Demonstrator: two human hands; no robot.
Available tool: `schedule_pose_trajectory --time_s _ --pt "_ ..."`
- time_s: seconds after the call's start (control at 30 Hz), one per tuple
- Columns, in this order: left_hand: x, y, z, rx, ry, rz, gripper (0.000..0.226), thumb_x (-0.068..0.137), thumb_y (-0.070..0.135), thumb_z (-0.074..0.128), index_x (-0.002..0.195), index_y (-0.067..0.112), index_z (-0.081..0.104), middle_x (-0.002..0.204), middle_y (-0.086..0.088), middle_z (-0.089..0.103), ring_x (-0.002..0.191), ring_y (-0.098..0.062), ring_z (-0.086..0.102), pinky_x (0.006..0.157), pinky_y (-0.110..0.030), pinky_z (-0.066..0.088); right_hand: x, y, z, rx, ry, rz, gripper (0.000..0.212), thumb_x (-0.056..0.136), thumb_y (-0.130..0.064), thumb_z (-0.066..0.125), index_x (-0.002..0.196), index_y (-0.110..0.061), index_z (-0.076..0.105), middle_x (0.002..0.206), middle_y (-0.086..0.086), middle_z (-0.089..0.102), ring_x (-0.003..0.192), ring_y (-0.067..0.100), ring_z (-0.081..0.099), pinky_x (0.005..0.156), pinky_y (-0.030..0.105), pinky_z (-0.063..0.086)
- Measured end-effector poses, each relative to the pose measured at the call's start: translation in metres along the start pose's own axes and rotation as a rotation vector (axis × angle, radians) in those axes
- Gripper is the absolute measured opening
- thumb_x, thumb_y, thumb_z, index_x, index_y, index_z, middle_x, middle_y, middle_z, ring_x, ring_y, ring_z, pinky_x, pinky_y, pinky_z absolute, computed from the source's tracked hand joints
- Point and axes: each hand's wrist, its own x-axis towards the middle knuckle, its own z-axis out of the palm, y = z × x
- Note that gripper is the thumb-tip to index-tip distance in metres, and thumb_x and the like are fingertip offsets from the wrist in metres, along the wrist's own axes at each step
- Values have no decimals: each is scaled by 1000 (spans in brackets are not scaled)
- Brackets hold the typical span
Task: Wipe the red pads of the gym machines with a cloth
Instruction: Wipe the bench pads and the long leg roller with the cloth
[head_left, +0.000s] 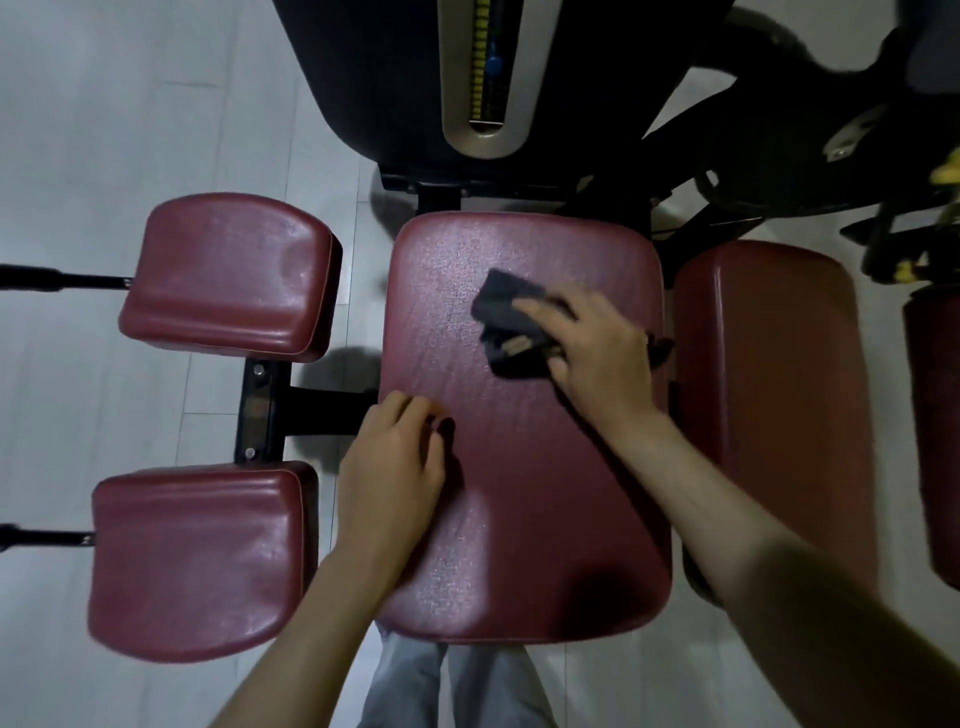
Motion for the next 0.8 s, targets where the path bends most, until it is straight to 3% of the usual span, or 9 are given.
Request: schedule_pose_trajectory --time_s 0.17,0.3,0.4,0.57,0.7,0.8 --pt "22 11 4 -75 8 -61 38 92 6 58 127 18 58 121 2 59 109 -21 57 84 -44 53 -99 -5 -13 -8 -226 -270 71 59 -16 81 127 -30 70 123 0 67 82 21 57 65 32 45" --pt "29 19 5 -37 -54 10 44 88 6 62 130 20 57 123 3 55 107 -21 56 79 -44 56 -60 24 -15 -35 -226 -426 73 61 -18 87 130 -31 68 123 -1 65 82 20 58 64 33 47" --pt "33 22 7 39 -81 76 44 87 10 64 129 21 59 126 3 54 105 -21 57 74 -40 58 16 46 -11 -61 -134 -324 71 63 -16 88 129 -29 68 123 2 65 91 24 61 66 34 51" --pt "33 25 17 173 -56 125 38 83 8 68 118 19 62 117 2 57 91 -25 56 67 -45 55 113 57 -11 -119 -73 -128 61 72 -17 82 130 -32 65 118 -2 61 96 22 59 67 30 48" --pt "35 33 22 229 -44 86 30 84 12 65 113 17 61 114 1 57 90 -25 51 73 -46 52 71 44 -11 -9 -6 -17 60 68 -13 83 125 -27 69 117 -1 62 92 22 59 70 33 51" --pt "35 34 24 245 -38 70 32 82 13 65 113 17 60 114 0 57 90 -26 50 73 -46 52 -15 30 -17 76 -68 -58 70 57 -15 89 123 -28 71 120 -2 64 88 21 59 67 31 50"
